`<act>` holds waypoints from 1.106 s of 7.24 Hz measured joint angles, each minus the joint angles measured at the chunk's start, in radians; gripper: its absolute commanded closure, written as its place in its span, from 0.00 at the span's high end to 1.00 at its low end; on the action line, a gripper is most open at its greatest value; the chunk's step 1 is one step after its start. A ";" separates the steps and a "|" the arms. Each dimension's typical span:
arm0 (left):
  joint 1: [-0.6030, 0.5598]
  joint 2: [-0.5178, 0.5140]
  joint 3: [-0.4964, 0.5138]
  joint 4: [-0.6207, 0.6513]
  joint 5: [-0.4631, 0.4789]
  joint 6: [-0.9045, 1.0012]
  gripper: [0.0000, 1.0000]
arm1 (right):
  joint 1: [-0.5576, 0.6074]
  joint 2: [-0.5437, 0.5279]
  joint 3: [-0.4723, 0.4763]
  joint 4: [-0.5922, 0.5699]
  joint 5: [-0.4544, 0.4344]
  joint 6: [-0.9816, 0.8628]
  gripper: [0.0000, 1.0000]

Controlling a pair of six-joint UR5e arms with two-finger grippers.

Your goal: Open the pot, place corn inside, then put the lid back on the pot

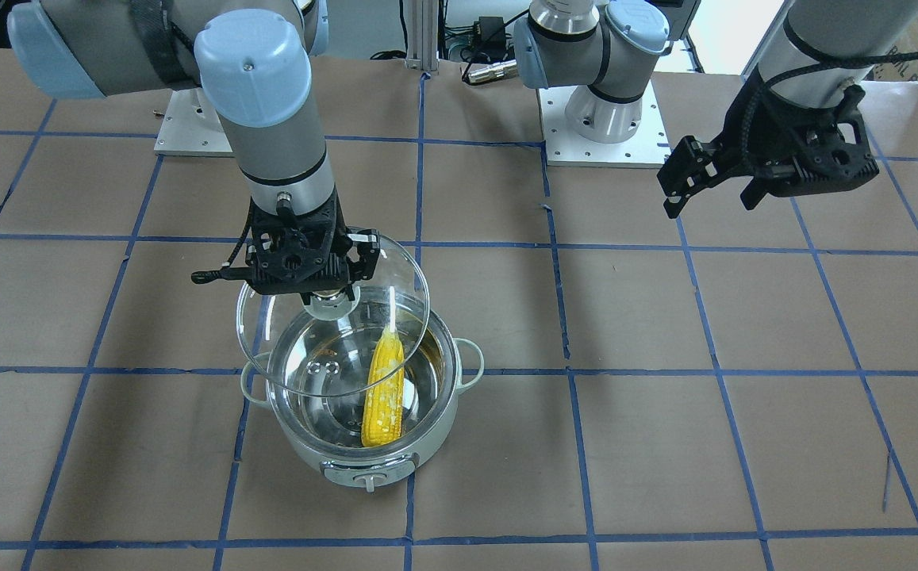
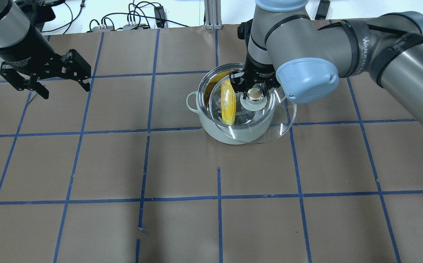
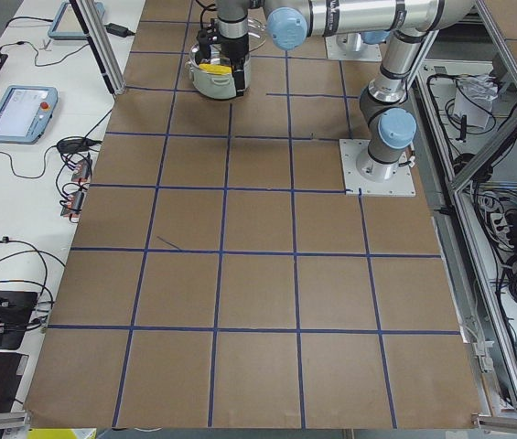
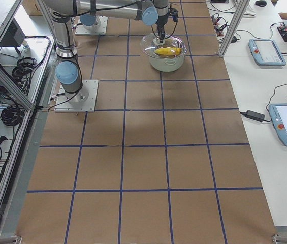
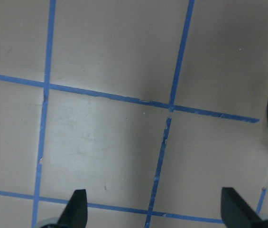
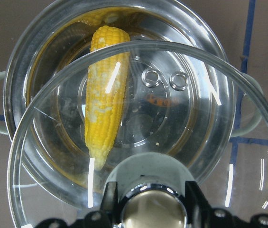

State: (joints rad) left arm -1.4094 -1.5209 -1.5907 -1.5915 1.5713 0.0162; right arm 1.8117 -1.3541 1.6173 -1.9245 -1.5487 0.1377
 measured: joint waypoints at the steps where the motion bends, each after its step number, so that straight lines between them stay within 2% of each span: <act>1: 0.000 0.029 -0.006 -0.001 -0.001 0.039 1.00 | 0.011 0.022 -0.023 -0.007 -0.003 0.004 0.24; 3: 0.000 0.052 -0.009 -0.008 -0.007 0.108 1.00 | 0.023 0.059 -0.076 -0.009 -0.013 0.006 0.24; 8: -0.004 0.070 -0.009 -0.069 -0.020 0.025 1.00 | 0.047 0.097 -0.095 -0.014 -0.016 0.012 0.24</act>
State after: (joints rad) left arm -1.4136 -1.4505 -1.5995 -1.6608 1.5513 0.0415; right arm 1.8585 -1.2574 1.5227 -1.9382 -1.5646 0.1495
